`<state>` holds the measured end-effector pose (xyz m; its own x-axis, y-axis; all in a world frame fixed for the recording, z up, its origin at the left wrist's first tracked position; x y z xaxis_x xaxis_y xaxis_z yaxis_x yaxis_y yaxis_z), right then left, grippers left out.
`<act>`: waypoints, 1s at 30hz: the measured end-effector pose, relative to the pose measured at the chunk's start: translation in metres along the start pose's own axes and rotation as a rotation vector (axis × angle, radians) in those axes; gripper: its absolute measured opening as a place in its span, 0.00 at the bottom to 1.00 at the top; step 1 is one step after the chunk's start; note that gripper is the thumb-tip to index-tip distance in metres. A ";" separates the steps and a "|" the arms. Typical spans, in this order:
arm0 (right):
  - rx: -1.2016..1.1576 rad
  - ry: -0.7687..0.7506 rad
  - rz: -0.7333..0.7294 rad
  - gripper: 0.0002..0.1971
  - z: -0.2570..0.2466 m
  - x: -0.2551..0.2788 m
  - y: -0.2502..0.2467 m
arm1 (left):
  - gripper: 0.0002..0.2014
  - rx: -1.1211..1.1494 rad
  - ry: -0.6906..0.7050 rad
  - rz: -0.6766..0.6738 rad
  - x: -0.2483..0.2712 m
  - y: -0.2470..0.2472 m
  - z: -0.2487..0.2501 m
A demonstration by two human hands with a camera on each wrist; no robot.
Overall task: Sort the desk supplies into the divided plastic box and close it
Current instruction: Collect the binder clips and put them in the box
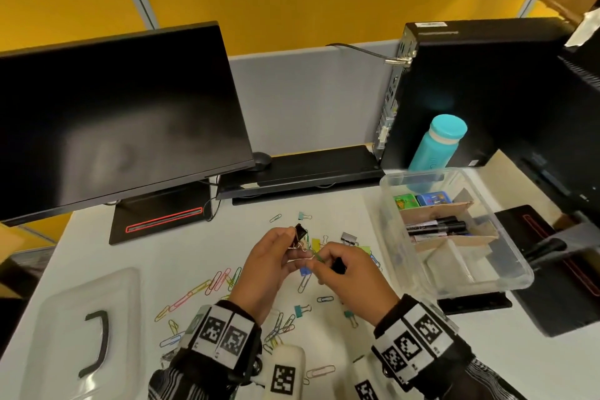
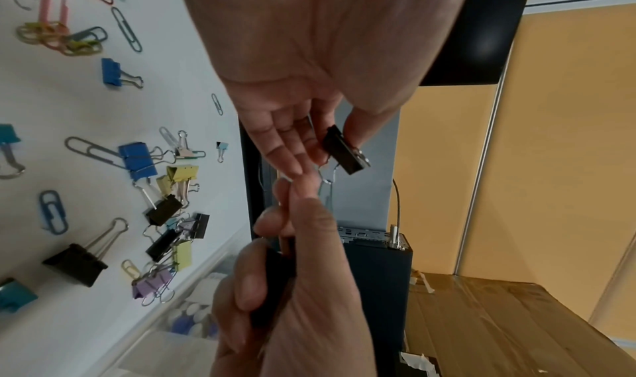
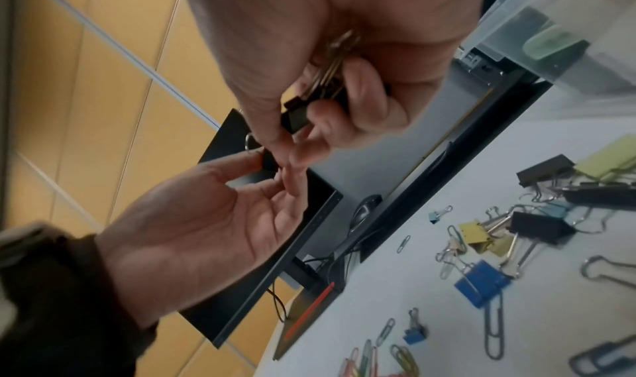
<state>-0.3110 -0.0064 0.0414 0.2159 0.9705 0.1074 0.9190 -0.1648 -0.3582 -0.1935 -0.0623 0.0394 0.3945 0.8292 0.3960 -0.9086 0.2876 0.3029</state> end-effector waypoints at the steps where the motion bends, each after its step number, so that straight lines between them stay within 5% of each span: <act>1: -0.027 0.016 -0.020 0.08 -0.001 0.000 0.001 | 0.13 -0.010 0.011 0.012 0.000 -0.002 0.003; 13: -0.044 0.029 -0.005 0.12 -0.005 0.003 -0.007 | 0.11 0.046 0.037 0.042 0.006 -0.010 0.015; 16: -0.074 0.005 0.026 0.03 -0.013 0.002 -0.011 | 0.11 -0.060 0.077 0.036 0.007 -0.011 0.019; 21: -0.005 -0.002 0.046 0.13 -0.020 -0.003 -0.009 | 0.10 -0.293 0.204 0.048 0.010 -0.009 0.031; 26: 0.100 -0.028 0.049 0.02 -0.018 -0.006 -0.004 | 0.09 -0.266 0.215 0.029 0.013 -0.003 0.038; 30: 0.046 -0.027 0.012 0.03 -0.021 -0.004 -0.003 | 0.10 -0.172 0.181 0.015 0.014 -0.002 0.041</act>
<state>-0.3078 -0.0132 0.0611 0.2170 0.9730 0.0781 0.9001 -0.1684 -0.4019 -0.1803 -0.0711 0.0794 0.3640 0.9017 0.2332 -0.9302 0.3392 0.1405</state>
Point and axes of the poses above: each hand's wrist, its own x-axis away from the middle knuckle, its own y-axis out of the palm, z = x × y, the point moved 9 cm from there along -x, towards the middle knuckle, and after that the axes turned 5 degrees about x, right-handed, at the moved point
